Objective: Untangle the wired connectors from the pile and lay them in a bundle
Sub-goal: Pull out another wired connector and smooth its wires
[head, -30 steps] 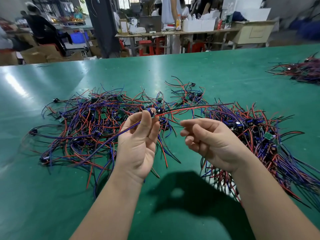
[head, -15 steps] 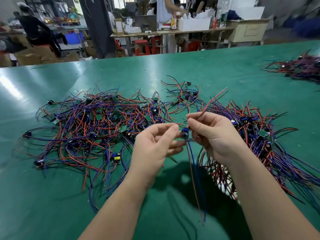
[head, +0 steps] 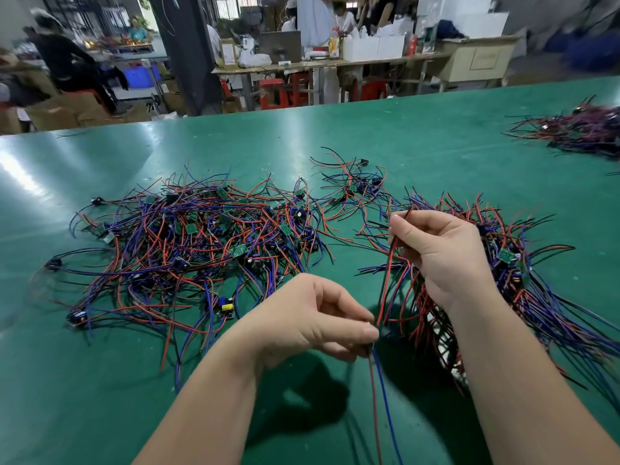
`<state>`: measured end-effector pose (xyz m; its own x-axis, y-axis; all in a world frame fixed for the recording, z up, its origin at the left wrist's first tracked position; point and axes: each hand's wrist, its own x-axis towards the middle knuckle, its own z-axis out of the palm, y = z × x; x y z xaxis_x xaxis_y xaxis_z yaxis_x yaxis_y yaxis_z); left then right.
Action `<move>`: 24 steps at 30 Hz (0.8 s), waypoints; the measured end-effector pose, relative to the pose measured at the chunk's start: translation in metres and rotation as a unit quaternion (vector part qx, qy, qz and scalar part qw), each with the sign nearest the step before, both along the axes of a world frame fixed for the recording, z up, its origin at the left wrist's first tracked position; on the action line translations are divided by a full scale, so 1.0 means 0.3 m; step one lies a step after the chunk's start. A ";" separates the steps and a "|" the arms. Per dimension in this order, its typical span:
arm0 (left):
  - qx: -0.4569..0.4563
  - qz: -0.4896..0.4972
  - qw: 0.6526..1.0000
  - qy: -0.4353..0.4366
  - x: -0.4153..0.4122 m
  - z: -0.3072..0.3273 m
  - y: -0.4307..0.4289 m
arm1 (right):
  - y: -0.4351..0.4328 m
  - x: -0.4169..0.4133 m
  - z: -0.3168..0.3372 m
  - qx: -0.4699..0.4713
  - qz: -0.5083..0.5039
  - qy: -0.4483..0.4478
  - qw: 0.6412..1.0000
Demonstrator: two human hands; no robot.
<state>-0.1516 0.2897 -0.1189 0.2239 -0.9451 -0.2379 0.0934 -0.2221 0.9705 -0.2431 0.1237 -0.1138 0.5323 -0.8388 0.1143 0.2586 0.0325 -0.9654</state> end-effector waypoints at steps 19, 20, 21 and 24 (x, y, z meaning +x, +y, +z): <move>-0.083 0.295 0.950 0.054 0.073 -0.027 -0.025 | 0.120 0.033 -0.027 -0.322 0.182 0.177 0.912; -0.095 0.290 0.951 0.058 0.071 -0.024 -0.027 | 0.130 0.039 -0.026 -0.329 0.164 0.163 0.915; -0.105 0.290 0.949 0.069 0.073 -0.020 -0.028 | 0.134 0.041 -0.020 -0.314 0.145 0.140 0.928; -0.104 0.355 0.927 0.058 0.100 -0.011 -0.021 | 0.111 0.019 0.016 -0.223 0.075 0.042 0.971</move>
<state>-0.1215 0.2834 -0.1221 0.7915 -0.5974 -0.1290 0.2511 0.1253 0.9598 -0.2375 0.1569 -0.1090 0.6670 -0.6283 0.4004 0.2036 -0.3633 -0.9092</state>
